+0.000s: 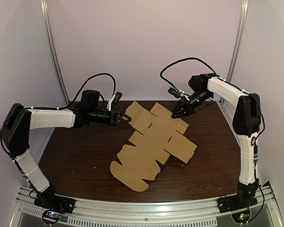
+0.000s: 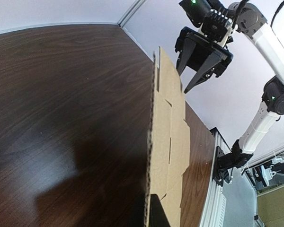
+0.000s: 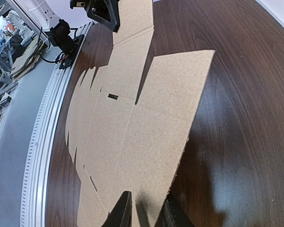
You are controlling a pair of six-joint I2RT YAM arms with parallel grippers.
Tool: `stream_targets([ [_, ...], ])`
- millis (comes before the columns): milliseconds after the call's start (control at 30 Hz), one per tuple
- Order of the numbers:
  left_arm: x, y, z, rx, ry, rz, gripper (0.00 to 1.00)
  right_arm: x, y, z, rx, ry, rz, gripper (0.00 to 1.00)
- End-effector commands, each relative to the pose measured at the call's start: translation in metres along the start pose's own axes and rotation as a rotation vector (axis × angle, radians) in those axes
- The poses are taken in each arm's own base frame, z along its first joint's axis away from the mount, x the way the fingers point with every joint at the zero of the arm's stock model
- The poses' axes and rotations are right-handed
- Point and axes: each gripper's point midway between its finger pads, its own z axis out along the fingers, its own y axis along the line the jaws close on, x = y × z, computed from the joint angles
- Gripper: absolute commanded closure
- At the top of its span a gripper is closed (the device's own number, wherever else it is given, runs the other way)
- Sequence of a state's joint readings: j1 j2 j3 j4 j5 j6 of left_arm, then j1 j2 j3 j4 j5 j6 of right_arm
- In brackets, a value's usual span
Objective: Fold the paper box
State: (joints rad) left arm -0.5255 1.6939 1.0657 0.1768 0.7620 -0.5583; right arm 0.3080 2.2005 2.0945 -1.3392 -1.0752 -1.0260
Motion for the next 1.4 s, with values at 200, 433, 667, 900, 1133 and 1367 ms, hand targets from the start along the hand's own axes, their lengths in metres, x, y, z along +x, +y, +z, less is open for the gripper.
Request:
stream_targets([
  [200,-0.02,0.023,-0.013,-0.182,-0.15,0.103,1.0,0.025,0.083,0.008,-0.242,0.133,0.481,0.73],
  [433,-0.022,0.009,-0.013,-0.113,-0.163,0.118,1.0,0.021,0.062,0.018,-0.192,0.129,0.596,0.85],
  [667,-0.026,0.009,-0.021,-0.145,-0.195,0.118,1.0,0.024,0.051,0.023,-0.158,0.163,0.631,0.99],
  [900,-0.061,-0.036,-0.062,-0.217,-0.271,0.183,0.51,0.028,0.052,0.024,0.121,0.343,0.423,1.0],
  [1133,-0.081,-0.059,-0.076,-0.291,-0.186,0.239,0.41,-0.006,0.091,0.036,0.099,0.348,0.28,1.0],
  [1367,-0.067,-0.073,-0.048,-0.142,0.055,0.28,0.44,-0.044,0.135,0.03,0.003,0.264,0.194,1.0],
])
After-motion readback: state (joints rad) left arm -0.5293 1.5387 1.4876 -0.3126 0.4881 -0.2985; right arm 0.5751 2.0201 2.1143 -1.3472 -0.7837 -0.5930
